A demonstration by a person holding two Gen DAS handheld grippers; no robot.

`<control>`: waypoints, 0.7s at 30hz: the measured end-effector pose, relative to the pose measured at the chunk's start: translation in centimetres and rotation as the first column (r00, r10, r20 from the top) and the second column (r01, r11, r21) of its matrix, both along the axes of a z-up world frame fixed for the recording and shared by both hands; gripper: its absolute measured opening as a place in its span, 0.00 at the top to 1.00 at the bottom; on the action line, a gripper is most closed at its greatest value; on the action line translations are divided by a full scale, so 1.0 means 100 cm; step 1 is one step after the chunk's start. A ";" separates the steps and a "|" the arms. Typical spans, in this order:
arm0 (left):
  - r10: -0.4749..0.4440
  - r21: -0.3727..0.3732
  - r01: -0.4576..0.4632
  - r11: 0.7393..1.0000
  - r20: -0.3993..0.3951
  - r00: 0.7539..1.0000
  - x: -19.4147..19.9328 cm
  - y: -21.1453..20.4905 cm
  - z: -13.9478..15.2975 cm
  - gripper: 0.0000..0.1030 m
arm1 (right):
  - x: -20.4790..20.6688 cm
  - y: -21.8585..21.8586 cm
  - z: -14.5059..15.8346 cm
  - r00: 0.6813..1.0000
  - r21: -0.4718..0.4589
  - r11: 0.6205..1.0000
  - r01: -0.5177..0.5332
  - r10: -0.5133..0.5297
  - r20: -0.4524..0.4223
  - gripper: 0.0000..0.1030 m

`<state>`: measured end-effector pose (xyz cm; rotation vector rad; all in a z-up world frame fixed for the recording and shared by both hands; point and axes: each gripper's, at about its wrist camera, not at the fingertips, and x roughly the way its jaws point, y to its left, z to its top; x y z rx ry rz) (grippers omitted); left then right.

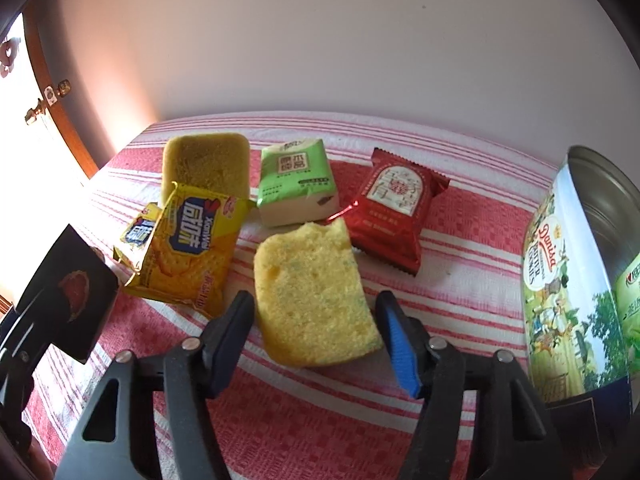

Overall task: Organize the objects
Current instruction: 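Grasp the black gift box with the left tool while the right tool grasps the yellow sponge cake, then carry the black box and sponge cake over the tin and release both inside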

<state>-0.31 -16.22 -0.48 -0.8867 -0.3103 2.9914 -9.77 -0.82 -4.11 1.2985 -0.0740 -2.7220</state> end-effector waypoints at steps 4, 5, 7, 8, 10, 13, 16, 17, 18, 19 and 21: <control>0.012 -0.004 -0.012 1.000 -0.032 0.999 0.004 -0.001 0.000 0.39 | 0.011 0.010 0.005 0.999 -0.059 0.998 -0.006 0.003 -0.045 0.52; 0.013 -0.001 -0.013 1.000 -0.043 0.999 0.005 -0.002 0.001 0.39 | 0.016 0.013 0.009 0.997 -0.066 0.998 0.000 -0.005 -0.075 0.52; 0.011 0.006 -0.011 1.000 -0.069 0.998 0.008 -0.003 0.003 0.39 | 0.029 0.016 0.020 0.990 -0.050 0.999 0.002 -0.009 -0.140 0.53; 0.011 0.009 -0.010 1.000 -0.081 0.997 0.009 -0.003 0.004 0.39 | 0.035 0.018 0.026 0.985 -0.050 0.999 0.001 -0.010 -0.173 0.53; 0.009 0.015 -0.008 1.000 -0.109 0.994 0.013 -0.003 0.006 0.39 | 0.048 0.025 0.039 0.973 -0.069 0.998 -0.007 -0.009 -0.231 0.53; 0.010 0.011 -0.009 1.000 -0.129 0.992 0.016 0.000 0.008 0.39 | 0.071 0.037 0.054 0.955 -0.073 0.997 -0.004 -0.018 -0.295 0.53; 0.000 0.023 0.003 1.000 -0.124 0.992 0.018 0.009 0.010 0.39 | 0.087 0.048 0.061 0.942 -0.029 0.999 0.021 -0.030 -0.334 0.52; -0.008 0.022 0.011 1.000 -0.124 0.992 0.018 0.014 0.011 0.39 | 0.091 0.051 0.063 0.939 -0.015 0.999 0.032 -0.035 -0.342 0.52; -0.013 0.017 0.016 1.000 -0.129 0.992 0.020 0.019 0.013 0.39 | 0.093 0.054 0.065 0.936 -0.001 0.999 0.044 -0.042 -0.349 0.52; -0.017 0.015 0.019 1.000 -0.134 0.991 0.021 0.024 0.014 0.39 | 0.096 0.058 0.066 0.933 0.008 0.998 0.054 -0.048 -0.356 0.52; -0.027 0.024 0.031 0.999 -0.135 0.991 0.022 0.036 0.017 0.39 | 0.101 0.068 0.071 0.926 0.016 0.998 0.068 -0.057 -0.373 0.52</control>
